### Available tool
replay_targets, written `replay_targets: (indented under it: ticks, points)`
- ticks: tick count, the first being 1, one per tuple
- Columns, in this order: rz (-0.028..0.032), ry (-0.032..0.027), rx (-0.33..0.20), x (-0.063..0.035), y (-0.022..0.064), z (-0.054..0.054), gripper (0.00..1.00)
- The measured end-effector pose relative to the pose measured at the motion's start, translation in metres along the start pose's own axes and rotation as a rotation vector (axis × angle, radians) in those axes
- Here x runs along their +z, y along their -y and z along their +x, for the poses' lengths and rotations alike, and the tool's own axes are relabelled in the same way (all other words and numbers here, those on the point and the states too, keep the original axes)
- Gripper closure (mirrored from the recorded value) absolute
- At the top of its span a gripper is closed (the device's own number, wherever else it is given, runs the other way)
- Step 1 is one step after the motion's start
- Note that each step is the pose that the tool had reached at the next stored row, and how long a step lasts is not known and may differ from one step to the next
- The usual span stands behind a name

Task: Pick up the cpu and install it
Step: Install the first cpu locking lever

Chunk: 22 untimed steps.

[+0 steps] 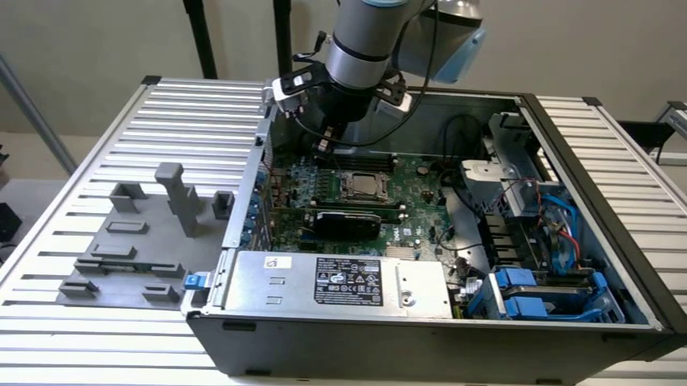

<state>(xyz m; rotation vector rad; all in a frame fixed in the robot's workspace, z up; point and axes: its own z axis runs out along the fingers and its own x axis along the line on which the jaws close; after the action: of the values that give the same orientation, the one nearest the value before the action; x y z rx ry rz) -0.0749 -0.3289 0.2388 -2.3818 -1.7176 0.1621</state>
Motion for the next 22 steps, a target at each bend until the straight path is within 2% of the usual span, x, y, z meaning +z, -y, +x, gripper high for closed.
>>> replay_targets:
  ticks: [2,4,10,12,14,19,22]
  points:
    - [0.0003,-0.0087,0.024,0.0000,0.0001,0.000,0.89]
    - [0.0018,-0.0201,0.045,0.0001,0.0005,0.000,0.89]
    - [0.0146,-0.0669,0.087,-0.0013,0.0034,-0.001,0.89]
    - [0.0183,-0.0801,0.102,-0.0015,0.0041,-0.001,0.89]
    - [0.0205,-0.0892,0.117,-0.0014,0.0049,-0.001,0.89]
    - [0.0255,-0.1075,0.140,-0.0007,0.0079,-0.003,0.89]
    - [0.0345,-0.1212,0.145,-0.0002,0.0104,-0.005,0.89]
